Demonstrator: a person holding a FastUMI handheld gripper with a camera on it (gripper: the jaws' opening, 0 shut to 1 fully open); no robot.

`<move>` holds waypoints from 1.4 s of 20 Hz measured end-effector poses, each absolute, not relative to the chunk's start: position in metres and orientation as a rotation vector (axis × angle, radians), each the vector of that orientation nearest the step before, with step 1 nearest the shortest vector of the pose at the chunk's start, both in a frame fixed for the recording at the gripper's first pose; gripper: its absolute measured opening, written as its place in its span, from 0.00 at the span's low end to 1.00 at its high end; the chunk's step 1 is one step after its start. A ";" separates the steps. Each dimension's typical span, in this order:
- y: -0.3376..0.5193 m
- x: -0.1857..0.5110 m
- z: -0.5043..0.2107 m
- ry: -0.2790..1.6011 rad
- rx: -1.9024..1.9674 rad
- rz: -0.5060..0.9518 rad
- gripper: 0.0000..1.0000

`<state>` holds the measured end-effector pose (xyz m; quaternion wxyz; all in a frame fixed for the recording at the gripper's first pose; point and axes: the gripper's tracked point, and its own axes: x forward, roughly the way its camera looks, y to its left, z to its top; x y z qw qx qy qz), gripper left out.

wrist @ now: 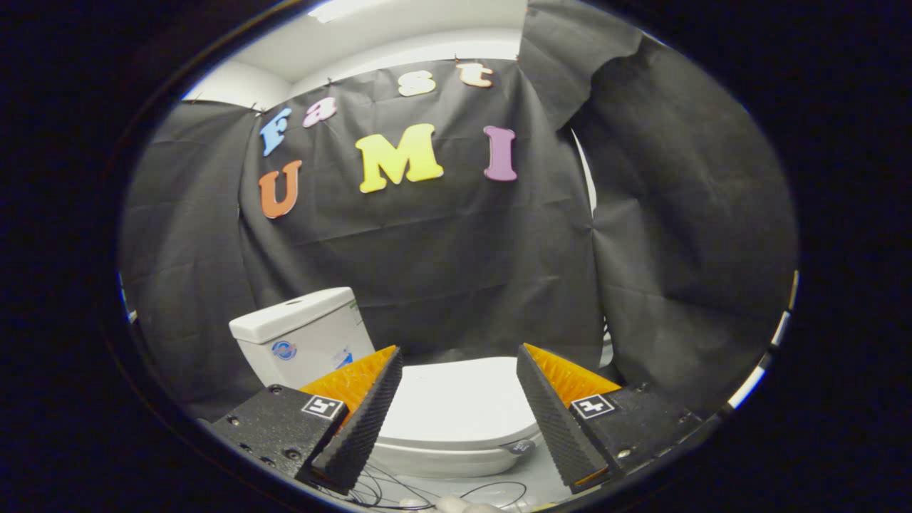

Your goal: Open the toilet lid.

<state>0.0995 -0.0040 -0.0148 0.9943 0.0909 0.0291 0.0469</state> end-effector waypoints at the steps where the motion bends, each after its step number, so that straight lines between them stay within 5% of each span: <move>1: -0.011 0.109 -0.023 0.084 0.215 0.094 1.00; 12: -0.061 0.170 -0.150 0.426 0.704 0.073 1.00; 28: -0.061 0.187 -0.273 0.673 1.047 0.061 0.92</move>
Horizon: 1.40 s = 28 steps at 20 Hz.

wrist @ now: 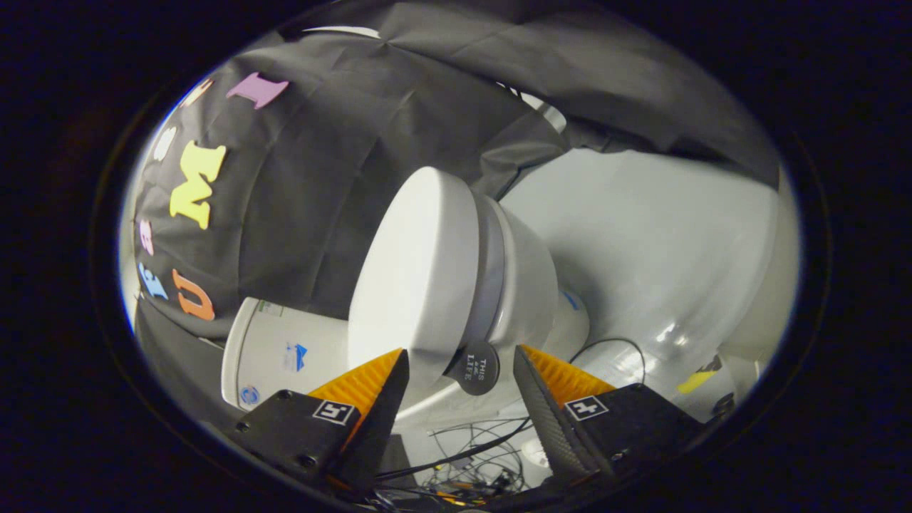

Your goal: Open the toilet lid.

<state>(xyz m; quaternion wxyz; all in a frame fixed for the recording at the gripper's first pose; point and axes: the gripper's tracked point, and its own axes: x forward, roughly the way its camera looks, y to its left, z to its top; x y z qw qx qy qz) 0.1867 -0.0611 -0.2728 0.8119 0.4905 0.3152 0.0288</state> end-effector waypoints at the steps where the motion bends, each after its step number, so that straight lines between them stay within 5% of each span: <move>1: -0.060 0.187 -0.273 0.669 1.065 0.075 0.87; 10: -0.053 0.188 -0.288 0.736 1.126 0.082 0.48; 12: -0.057 0.193 -0.291 0.737 1.094 0.058 0.29; 17: -0.063 0.193 -0.281 0.715 1.216 0.085 0.11; 28: -0.057 0.191 -0.273 0.757 1.250 0.081 0.05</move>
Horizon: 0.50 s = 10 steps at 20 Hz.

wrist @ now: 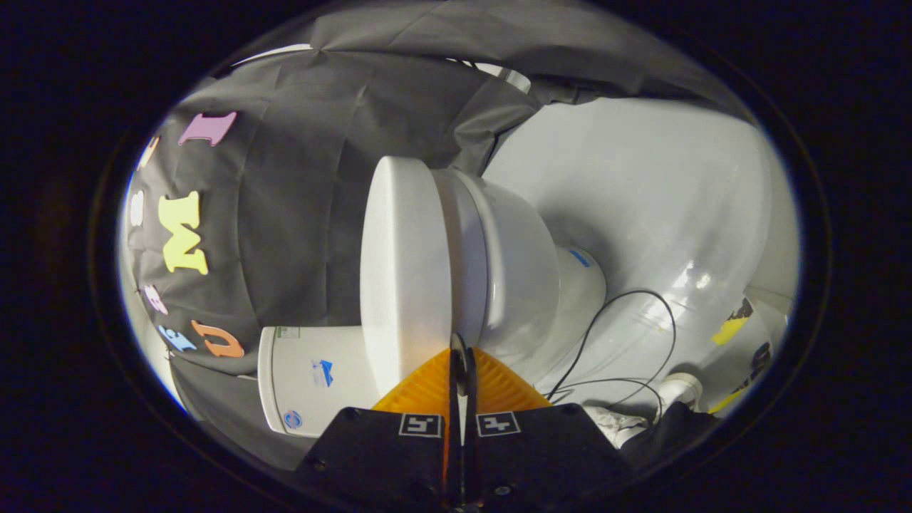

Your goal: Open the toilet lid.

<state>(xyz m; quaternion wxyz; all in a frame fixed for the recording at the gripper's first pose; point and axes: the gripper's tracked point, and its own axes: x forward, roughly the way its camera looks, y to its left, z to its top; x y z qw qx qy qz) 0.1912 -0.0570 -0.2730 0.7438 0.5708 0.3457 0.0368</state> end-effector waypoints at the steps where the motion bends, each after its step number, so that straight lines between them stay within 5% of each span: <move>1: -0.057 0.191 -0.272 0.753 1.255 0.083 0.04; 10: -0.053 0.190 -0.248 0.691 1.176 0.126 0.04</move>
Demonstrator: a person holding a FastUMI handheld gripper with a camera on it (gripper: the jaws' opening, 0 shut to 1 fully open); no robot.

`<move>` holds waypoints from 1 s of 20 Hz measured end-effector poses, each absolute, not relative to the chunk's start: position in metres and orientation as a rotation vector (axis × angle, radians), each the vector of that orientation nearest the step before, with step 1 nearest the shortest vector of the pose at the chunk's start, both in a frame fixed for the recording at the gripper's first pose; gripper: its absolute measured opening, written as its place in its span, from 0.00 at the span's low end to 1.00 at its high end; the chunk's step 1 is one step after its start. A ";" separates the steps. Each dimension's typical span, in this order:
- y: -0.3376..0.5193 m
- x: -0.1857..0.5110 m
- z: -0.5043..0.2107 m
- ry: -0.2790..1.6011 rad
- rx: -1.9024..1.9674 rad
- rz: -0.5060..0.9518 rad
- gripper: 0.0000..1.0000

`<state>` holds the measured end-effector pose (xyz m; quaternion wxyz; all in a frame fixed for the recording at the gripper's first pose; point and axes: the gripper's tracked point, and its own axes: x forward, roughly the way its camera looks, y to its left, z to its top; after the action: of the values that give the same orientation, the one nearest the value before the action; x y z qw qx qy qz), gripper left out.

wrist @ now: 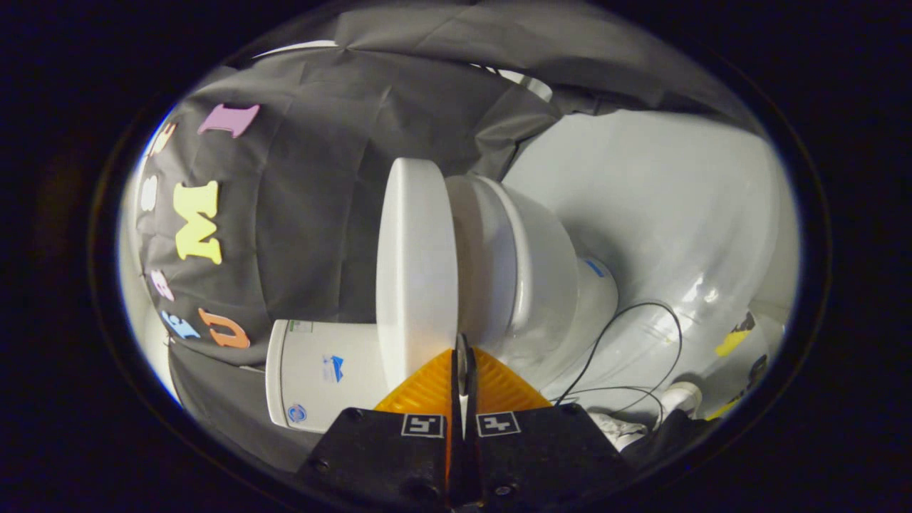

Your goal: Open the toilet lid.

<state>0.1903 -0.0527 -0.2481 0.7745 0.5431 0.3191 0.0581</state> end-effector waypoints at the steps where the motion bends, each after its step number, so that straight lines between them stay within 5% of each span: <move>1: -0.053 0.190 -0.245 0.677 1.153 0.118 0.04; 20: -0.027 0.190 -0.178 0.557 0.940 0.111 0.04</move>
<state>0.1901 -0.0269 -0.1785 0.8529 0.4468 0.2648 0.0527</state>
